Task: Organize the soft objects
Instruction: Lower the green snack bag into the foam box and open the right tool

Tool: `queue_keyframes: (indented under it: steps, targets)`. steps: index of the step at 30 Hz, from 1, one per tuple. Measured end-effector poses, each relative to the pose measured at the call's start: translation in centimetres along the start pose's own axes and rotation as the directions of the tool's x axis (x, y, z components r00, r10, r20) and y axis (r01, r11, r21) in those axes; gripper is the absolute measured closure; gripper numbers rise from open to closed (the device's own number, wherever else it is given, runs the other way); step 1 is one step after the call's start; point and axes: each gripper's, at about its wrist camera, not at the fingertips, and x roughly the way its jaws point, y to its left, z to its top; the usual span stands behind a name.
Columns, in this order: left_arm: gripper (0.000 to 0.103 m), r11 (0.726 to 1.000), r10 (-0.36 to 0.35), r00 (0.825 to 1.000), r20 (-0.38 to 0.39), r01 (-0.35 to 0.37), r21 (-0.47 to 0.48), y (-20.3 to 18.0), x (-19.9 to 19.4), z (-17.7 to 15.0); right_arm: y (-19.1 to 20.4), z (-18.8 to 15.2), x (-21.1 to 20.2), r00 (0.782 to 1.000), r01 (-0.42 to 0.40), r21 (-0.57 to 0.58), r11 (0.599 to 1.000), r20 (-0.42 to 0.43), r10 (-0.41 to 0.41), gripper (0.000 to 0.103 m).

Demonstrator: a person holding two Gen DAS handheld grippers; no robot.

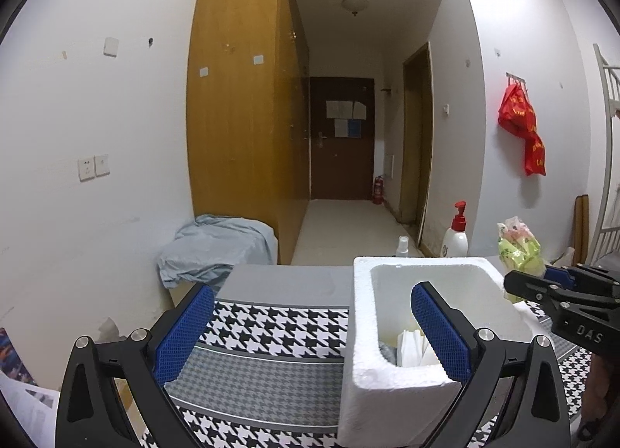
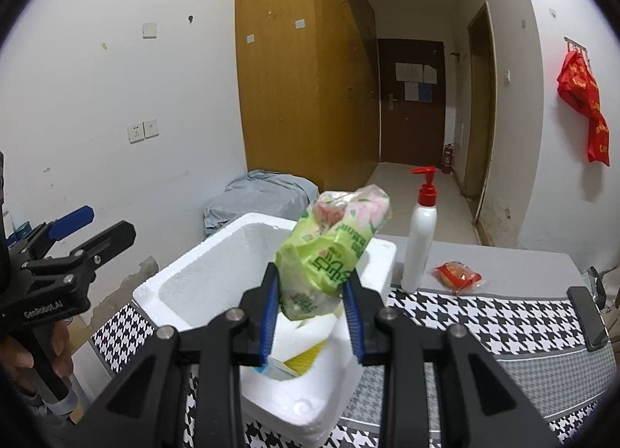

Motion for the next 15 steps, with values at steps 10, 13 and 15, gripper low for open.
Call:
queue_keyframes:
  steps: [10,13,15]
  targets:
    - [0.001,0.999,0.019,1.0,0.009,-0.018,-0.028,2.0,-0.8,-0.3,1.6,0.5,1.4,0.999,-0.026,-0.02,0.999,-0.021,0.025,0.067]
    - [0.001,1.0,0.019,1.0,0.01,-0.019,-0.024,2.2,-0.8,-0.3,1.7,0.6,1.8,0.999,-0.026,-0.023,0.999,-0.024,0.025,0.067]
    - [0.001,0.999,0.02,1.0,0.008,-0.019,-0.025,2.1,-0.8,-0.3,1.8,0.6,2.3,0.999,-0.029,-0.017,0.999,-0.035,0.028,0.067]
